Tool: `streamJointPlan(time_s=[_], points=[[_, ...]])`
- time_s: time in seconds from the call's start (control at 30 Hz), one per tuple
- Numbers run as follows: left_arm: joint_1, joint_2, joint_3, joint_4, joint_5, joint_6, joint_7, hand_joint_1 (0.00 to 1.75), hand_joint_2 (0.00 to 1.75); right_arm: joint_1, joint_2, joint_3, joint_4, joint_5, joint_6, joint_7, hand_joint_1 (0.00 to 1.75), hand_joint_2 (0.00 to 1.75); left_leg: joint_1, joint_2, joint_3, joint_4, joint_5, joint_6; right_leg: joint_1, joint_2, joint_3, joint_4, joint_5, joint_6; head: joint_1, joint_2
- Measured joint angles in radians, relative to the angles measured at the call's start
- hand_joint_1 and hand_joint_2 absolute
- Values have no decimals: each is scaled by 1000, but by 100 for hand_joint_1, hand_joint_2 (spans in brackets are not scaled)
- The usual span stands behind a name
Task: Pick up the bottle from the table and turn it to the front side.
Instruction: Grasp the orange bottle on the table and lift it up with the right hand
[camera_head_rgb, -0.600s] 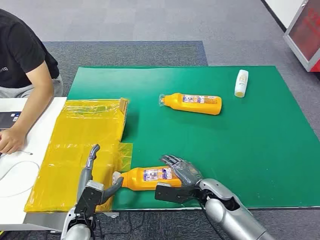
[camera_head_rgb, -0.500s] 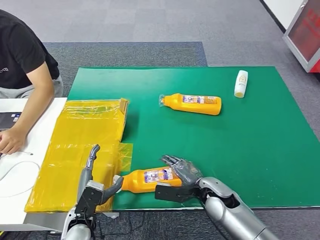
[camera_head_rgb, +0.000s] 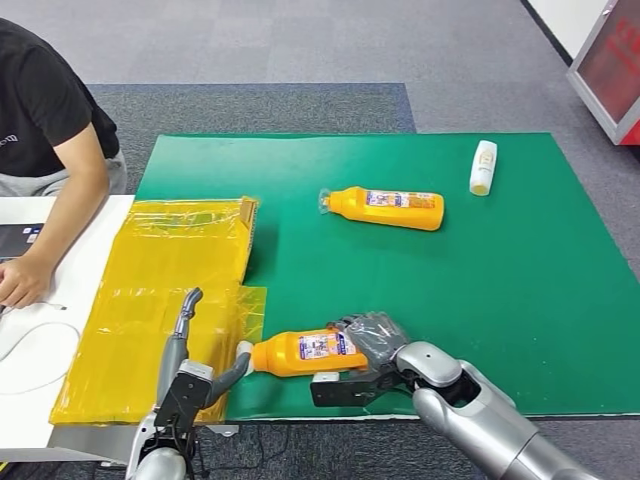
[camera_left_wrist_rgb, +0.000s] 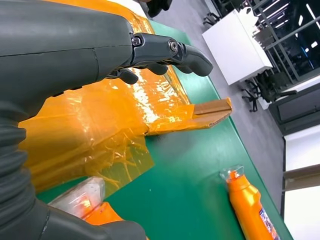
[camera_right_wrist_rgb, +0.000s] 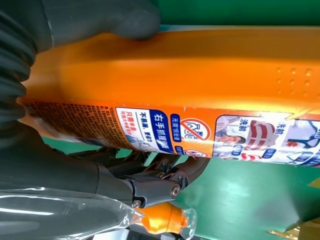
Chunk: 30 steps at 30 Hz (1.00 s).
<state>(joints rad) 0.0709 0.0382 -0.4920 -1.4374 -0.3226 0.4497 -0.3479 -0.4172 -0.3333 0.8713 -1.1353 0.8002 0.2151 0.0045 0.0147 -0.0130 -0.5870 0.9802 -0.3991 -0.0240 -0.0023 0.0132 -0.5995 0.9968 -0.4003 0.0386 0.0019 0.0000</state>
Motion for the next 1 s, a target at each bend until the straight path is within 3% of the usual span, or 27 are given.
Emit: streamJointPlan(time_s=[0.2, 0.43, 0.73, 1.0], points=[[2, -4, 9, 0, -3, 15, -4, 0, 175, 33, 6, -25, 13, -102, -102, -39, 175, 175, 0, 0, -1, 0, 0, 0, 0, 0, 2, 0, 0, 0, 0, 0], [27, -5, 46, -34, 64, 61, -58, 0, 175, 182, 68, -208, -40, -310, -271, -121, 175, 175, 1, 0, -4, 0, -1, -1, 1, 0, -1, 0, -1, -1, 0, 0], [43, -7, 105, -123, 282, 54, -159, 0, 175, 362, 142, -424, -182, -473, -308, -180, 175, 175, 1, -1, -16, 0, 0, -2, 1, -1, -11, 1, -1, -1, 0, 0], [43, -9, 126, -173, 497, -54, -164, 0, 175, 397, 188, -471, -228, -529, -316, -204, 175, 175, 1, -1, -18, 0, 0, -2, 1, -1, -14, 1, -1, -1, 0, 0]])
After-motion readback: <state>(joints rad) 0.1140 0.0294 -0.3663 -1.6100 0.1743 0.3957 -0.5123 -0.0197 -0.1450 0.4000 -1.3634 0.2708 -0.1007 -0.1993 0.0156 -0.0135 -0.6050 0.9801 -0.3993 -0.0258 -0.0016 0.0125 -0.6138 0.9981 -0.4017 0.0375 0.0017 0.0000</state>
